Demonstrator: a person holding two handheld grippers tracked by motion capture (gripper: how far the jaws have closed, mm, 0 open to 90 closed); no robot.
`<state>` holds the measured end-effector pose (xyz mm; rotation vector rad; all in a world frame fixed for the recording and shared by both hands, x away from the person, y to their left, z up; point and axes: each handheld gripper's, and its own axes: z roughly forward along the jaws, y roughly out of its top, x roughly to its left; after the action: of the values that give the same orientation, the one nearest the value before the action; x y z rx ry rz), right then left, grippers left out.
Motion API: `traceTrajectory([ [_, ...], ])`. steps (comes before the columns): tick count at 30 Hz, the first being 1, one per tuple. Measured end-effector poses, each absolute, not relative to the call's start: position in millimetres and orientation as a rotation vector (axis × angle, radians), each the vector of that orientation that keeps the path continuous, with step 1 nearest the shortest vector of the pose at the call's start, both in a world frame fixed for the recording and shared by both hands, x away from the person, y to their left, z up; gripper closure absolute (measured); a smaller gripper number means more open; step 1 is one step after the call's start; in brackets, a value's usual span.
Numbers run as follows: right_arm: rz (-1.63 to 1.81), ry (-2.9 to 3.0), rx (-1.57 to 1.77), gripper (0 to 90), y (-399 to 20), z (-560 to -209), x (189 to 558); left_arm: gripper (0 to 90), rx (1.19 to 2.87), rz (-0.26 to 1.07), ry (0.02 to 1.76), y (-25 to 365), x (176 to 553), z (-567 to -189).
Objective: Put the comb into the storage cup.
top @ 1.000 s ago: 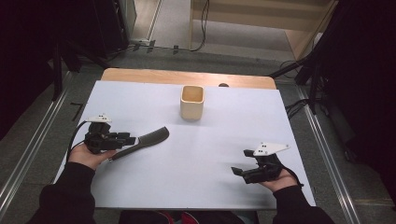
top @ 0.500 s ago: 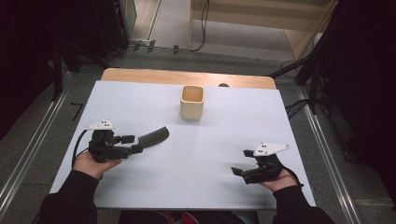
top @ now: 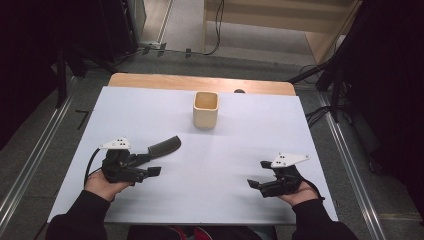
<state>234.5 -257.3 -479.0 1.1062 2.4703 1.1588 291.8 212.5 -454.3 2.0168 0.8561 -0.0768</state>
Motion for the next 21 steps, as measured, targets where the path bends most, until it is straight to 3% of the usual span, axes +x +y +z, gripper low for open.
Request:
traceTrajectory([
  [21,1.16,2.475,1.102,14.8,-256.8,-479.3,234.5,25.4,2.035,0.006,0.858,226.5,300.9,-447.3],
])
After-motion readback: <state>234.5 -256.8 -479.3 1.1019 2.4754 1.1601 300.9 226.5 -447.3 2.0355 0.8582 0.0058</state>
